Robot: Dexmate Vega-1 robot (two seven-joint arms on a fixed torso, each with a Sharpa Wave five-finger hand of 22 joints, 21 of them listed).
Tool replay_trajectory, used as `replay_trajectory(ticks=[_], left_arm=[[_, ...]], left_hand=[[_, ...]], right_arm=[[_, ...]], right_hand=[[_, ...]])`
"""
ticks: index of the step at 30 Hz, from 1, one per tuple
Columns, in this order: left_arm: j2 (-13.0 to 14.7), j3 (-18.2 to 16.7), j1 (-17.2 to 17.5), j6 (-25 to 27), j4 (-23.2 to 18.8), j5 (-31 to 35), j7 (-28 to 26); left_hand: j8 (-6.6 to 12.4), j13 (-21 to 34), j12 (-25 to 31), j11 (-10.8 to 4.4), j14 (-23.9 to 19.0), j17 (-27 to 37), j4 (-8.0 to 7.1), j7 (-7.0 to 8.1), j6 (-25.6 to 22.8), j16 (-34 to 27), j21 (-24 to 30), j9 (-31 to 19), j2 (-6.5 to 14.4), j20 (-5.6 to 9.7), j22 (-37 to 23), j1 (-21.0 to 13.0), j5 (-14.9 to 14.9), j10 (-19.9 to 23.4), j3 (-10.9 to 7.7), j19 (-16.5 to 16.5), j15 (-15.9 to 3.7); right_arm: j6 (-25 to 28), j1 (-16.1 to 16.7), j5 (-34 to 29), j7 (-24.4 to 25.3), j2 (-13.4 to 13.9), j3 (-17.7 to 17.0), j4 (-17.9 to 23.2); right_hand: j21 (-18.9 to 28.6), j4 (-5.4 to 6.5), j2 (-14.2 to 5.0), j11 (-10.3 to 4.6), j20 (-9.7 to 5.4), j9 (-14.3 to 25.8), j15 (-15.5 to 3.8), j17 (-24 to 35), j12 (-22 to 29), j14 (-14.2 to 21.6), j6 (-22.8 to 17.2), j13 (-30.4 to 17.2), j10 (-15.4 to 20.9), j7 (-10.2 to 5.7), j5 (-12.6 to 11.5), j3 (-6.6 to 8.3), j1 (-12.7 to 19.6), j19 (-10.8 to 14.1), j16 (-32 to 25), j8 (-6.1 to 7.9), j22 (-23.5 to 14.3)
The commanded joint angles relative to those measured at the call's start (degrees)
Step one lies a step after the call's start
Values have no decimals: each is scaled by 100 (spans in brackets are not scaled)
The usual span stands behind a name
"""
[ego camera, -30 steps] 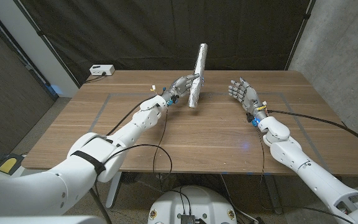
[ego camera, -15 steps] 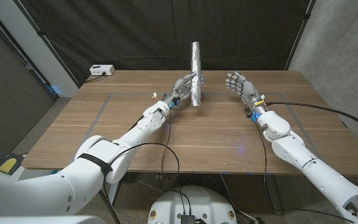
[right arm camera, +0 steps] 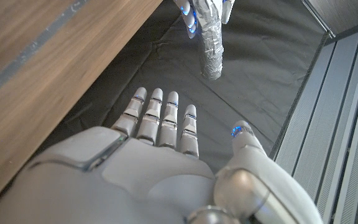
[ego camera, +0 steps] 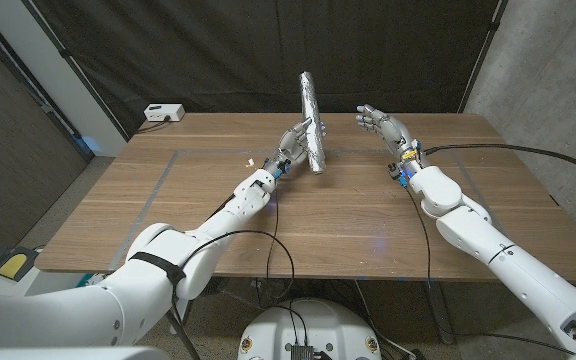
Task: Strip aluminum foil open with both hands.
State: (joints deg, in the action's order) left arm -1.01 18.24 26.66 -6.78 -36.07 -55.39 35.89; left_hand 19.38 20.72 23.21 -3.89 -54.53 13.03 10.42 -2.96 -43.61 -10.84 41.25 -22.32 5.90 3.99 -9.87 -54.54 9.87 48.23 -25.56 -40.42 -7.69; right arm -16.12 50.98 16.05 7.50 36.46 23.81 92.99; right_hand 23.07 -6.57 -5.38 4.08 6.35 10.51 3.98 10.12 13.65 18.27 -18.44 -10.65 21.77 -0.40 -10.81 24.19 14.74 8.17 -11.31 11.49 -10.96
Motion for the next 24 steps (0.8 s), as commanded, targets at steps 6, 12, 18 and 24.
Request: replay_trajectory(ticks=[6,12,18,24], left_arm=[[-117,-141,193,381,-117,-237,-226],[-144,-146,161,409,-40,-258,-140],[-220,-160,49,402,206,-274,59],[-339,-207,-94,374,554,-284,279]], left_hand=[[727,12,38,-738,-93,-17,-1024,625,-614,-56,-18,-291,142,85,-3,108,46,736,-1067,-89,-448],[778,10,42,-761,-122,-31,-1021,640,-595,-58,-22,-341,131,91,-3,122,45,750,-1082,-119,-451],[820,20,48,-756,-130,-41,-1020,644,-584,-53,-27,-380,123,103,-3,136,45,748,-1094,-140,-448],[869,16,45,-760,-131,-52,-1011,658,-587,-47,-34,-419,110,105,-1,144,48,745,-1111,-163,-452]], right_arm=[[1202,-280,-1313,899,-90,292,730],[1924,-369,-1770,1137,-118,451,1073],[3354,-488,-2320,1416,-264,715,1616],[4363,-717,-2653,1440,-405,1036,1883]], right_hand=[[20,-83,-101,-48,-87,17,-163,38,90,334,-181,-20,269,-18,-12,73,193,191,-110,49,-32],[74,-135,-90,-45,-58,18,-171,39,117,505,-275,-22,400,30,-11,84,294,356,-133,53,-51],[302,-242,-70,-87,-132,23,-361,73,179,1015,-461,-33,673,65,-2,101,569,893,-255,66,-95],[442,-303,-22,-103,-221,27,-492,105,247,1370,-639,-42,923,115,19,88,778,1150,-351,97,-127]])
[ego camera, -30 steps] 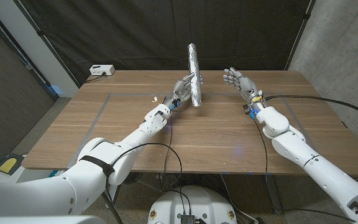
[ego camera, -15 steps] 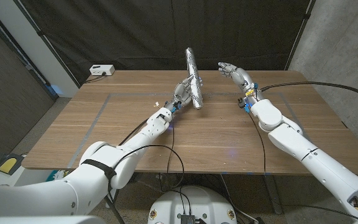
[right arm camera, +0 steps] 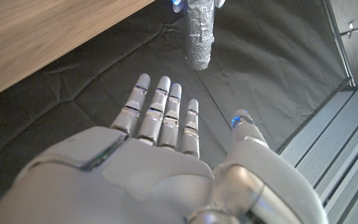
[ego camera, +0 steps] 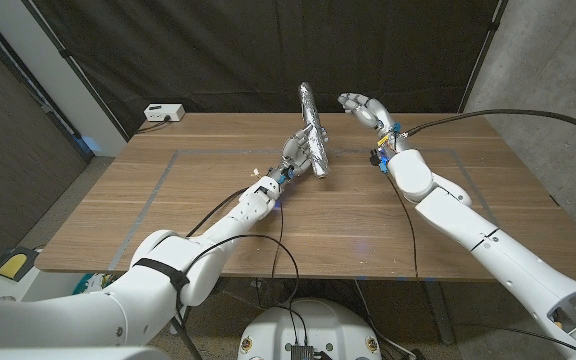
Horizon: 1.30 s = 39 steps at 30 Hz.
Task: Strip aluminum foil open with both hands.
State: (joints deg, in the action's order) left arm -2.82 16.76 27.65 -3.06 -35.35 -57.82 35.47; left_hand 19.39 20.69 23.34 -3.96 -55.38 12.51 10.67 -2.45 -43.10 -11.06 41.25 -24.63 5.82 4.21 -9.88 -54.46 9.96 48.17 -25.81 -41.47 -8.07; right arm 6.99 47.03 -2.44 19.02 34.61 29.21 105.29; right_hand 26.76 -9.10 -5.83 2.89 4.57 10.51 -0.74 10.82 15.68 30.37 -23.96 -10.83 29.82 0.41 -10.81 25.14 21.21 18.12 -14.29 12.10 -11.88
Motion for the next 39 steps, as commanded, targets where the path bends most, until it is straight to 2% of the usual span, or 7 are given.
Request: replay_trajectory(ticks=[1,9,13,14,18,29,39], left_arm=[[-172,-64,-203,-13,509,-32,337],[-296,-148,-315,-82,809,-23,569],[-395,-238,-470,-130,1171,-36,764],[-420,-267,-508,-129,1258,-40,799],[-478,-351,-549,-140,1384,-12,855],[-488,-442,-419,-171,1212,71,917],[-412,-406,-208,-142,846,66,879]], left_hand=[[878,14,29,-756,-37,-2,-1033,612,-632,-19,-35,-198,111,81,0,139,40,751,-1089,-67,-409],[948,7,19,-755,-24,-14,-1024,614,-609,-9,-63,-264,87,80,3,165,46,738,-1115,-71,-407],[979,14,20,-758,-16,-19,-1016,618,-607,-5,-71,-291,79,85,5,172,48,728,-1127,-83,-407],[989,9,15,-757,-9,-20,-1013,610,-614,-2,-74,-297,75,85,5,173,49,723,-1131,-82,-404],[1047,-13,-11,-721,44,-28,-982,609,-605,15,-108,-346,47,73,8,181,55,692,-1162,-60,-395],[1141,-51,-25,-726,38,-34,-934,615,-600,2,-140,-426,13,70,11,193,60,715,-1214,-81,-402],[1240,-42,-2,-723,2,-38,-895,634,-585,-14,-170,-515,-11,82,9,214,53,760,-1264,-106,-403]], right_arm=[[2174,-365,-870,295,-234,559,679],[2681,-632,-1170,344,-394,912,693],[3153,-810,-1402,314,-482,1144,739],[3284,-865,-1498,323,-504,1229,738],[3734,-1048,-1811,322,-594,1519,746],[4249,-1434,-2525,322,-775,2200,509],[4640,-1722,-3052,272,-1086,2683,-4]], right_hand=[[85,-66,40,8,-42,27,-30,35,52,179,-103,-25,148,38,22,-7,168,173,-54,38,-38],[153,-76,125,-10,-63,28,-67,60,91,299,-267,-31,300,78,51,-50,312,267,-78,73,-54],[202,-55,156,6,-57,29,-61,76,93,359,-312,-33,330,121,63,-86,334,354,-96,74,-61],[239,-24,153,14,-71,28,-109,96,130,471,-356,-37,450,152,71,-111,342,407,-138,76,-68],[281,-23,226,30,-81,29,-114,120,139,592,-429,-41,504,189,86,-166,363,468,-183,84,-74],[423,-33,401,-10,-138,39,-297,250,264,898,-831,-67,909,117,74,-318,509,609,-349,173,-118],[450,-44,503,-49,-114,42,-273,281,229,813,-822,-77,848,102,63,-377,571,587,-327,144,-138]])
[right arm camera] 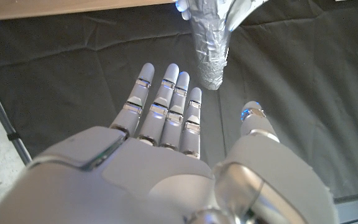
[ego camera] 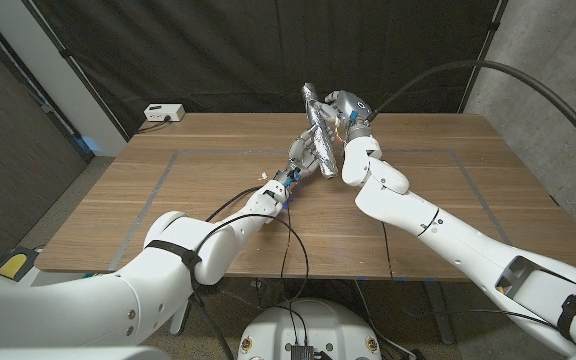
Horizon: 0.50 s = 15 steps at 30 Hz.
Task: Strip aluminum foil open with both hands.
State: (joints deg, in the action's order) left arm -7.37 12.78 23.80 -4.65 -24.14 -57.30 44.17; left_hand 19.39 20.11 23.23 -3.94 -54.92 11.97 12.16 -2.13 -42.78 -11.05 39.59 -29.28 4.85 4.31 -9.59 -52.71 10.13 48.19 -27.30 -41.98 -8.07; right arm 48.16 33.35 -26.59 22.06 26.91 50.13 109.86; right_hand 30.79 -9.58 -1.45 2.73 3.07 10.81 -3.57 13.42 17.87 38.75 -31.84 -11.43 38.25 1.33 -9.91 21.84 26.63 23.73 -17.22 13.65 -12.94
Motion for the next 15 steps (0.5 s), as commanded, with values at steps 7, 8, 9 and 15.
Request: replay_trajectory(ticks=[7,8,9,15], left_arm=[[87,26,333,69,-536,-28,-57],[98,34,353,80,-577,-34,-71],[110,42,369,89,-608,-39,-78],[162,84,464,129,-792,-82,-134]], left_hand=[[1328,-1,23,-714,-67,7,-1004,609,-676,-17,-27,-102,43,72,-16,50,42,816,-1154,-76,-399],[1340,1,28,-715,-70,6,-995,603,-684,-17,-31,-110,33,72,-15,51,44,824,-1161,-78,-400],[1350,2,29,-714,-74,4,-989,604,-688,-17,-35,-116,25,71,-14,53,46,826,-1167,-81,-400],[1405,-3,33,-718,-107,0,-960,599,-704,-23,-51,-155,-7,72,-15,67,50,842,-1200,-104,-399]], right_arm=[[722,-557,-919,-140,-464,875,-776],[752,-583,-956,-150,-491,913,-830],[764,-602,-987,-147,-515,943,-884],[920,-684,-1290,7,-693,1162,-1215]], right_hand=[[67,55,133,-32,42,14,-11,50,-18,-46,39,-31,-61,18,-28,-123,-32,10,-33,-58,-44],[68,55,137,-34,40,15,-17,53,-19,-47,51,-33,-64,21,-29,-127,-31,9,-34,-64,-44],[70,52,143,-39,40,15,-26,56,-23,-44,51,-34,-72,20,-32,-130,-22,9,-36,-66,-44],[121,2,192,-102,-1,19,-144,96,48,140,-36,-65,104,-22,-78,-144,156,73,-129,-54,-38]])
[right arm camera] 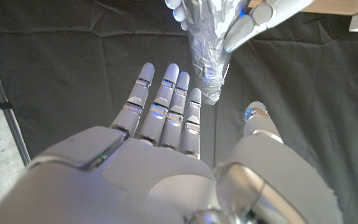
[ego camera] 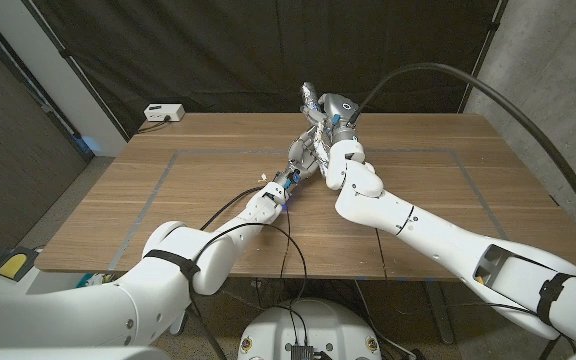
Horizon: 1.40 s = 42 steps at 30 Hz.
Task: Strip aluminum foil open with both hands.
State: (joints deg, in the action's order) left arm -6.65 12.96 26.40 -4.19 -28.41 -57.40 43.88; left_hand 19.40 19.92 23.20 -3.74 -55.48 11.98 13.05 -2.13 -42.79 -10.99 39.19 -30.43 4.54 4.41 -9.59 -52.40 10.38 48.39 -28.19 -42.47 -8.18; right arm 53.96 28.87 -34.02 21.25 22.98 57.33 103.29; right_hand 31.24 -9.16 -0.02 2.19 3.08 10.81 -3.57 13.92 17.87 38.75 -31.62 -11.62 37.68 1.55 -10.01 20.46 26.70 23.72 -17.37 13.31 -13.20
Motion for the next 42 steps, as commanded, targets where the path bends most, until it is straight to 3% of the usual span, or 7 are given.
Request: replay_trajectory(ticks=[1,9,12,21,28,31,42], left_arm=[[98,77,220,85,-396,-74,-121],[151,145,291,109,-546,-110,-147],[169,176,296,97,-565,-109,-124],[173,202,236,51,-415,-145,89],[92,142,-27,-77,134,-152,472],[58,116,-110,-143,324,-119,553],[-34,-22,-393,-190,855,92,650]], left_hand=[[1412,15,34,-734,-54,-1,-1046,586,-705,-30,-13,-44,21,63,-14,38,26,822,-1116,-57,-388],[1466,26,47,-733,-58,-6,-1017,581,-693,-23,-37,-91,-1,66,-17,59,24,835,-1162,-70,-386],[1484,30,51,-738,-59,-6,-1009,595,-688,-21,-40,-106,-7,64,-19,67,24,840,-1178,-85,-385],[1576,19,63,-737,-109,-12,-971,591,-754,-29,-59,-153,-42,60,-20,97,31,883,-1241,-127,-386],[1603,13,48,-719,-129,-16,-948,577,-746,-27,-63,-169,-74,45,-22,123,32,852,-1281,-173,-380],[1612,6,33,-698,-95,-20,-937,557,-724,-8,-73,-173,-142,30,-22,170,19,821,-1281,-188,-360],[1532,-63,-120,-790,107,-36,-905,569,-287,40,-161,-159,-510,-1,-39,461,-26,527,-1216,-173,-348]], right_arm=[[377,-243,-602,118,-327,472,-600],[572,-282,-860,232,-476,589,-827],[596,-303,-885,226,-517,614,-914],[740,-421,-947,136,-623,729,-1166],[621,-400,-873,257,-663,669,-1259],[592,-392,-866,296,-661,654,-1254],[552,-386,-876,337,-640,657,-1233]], right_hand=[[94,-57,60,-70,-10,21,-172,59,65,187,-80,-54,205,-49,-81,-6,208,105,-142,-16,-11],[261,-83,129,-143,-103,29,-499,284,123,623,-197,-139,404,-97,-166,-59,633,294,-523,-17,-54],[406,-48,195,-163,-158,36,-606,523,181,863,-209,-209,618,-107,-212,-151,875,429,-865,-48,-117],[678,4,209,-345,-236,48,-766,1034,399,1159,-494,-388,1087,-122,-264,-331,1241,618,-1512,-42,-253],[860,36,12,-372,-340,53,-880,1196,536,1302,-800,-479,1342,-169,-294,-294,1447,789,-1719,15,-335],[942,73,-117,-376,-404,53,-907,1193,585,1383,-951,-513,1435,-202,-302,-246,1494,853,-1729,45,-374],[1167,10,-477,-503,-609,50,-950,1243,731,1656,-1219,-640,1717,-316,-280,-44,1934,985,-1801,40,-412]])
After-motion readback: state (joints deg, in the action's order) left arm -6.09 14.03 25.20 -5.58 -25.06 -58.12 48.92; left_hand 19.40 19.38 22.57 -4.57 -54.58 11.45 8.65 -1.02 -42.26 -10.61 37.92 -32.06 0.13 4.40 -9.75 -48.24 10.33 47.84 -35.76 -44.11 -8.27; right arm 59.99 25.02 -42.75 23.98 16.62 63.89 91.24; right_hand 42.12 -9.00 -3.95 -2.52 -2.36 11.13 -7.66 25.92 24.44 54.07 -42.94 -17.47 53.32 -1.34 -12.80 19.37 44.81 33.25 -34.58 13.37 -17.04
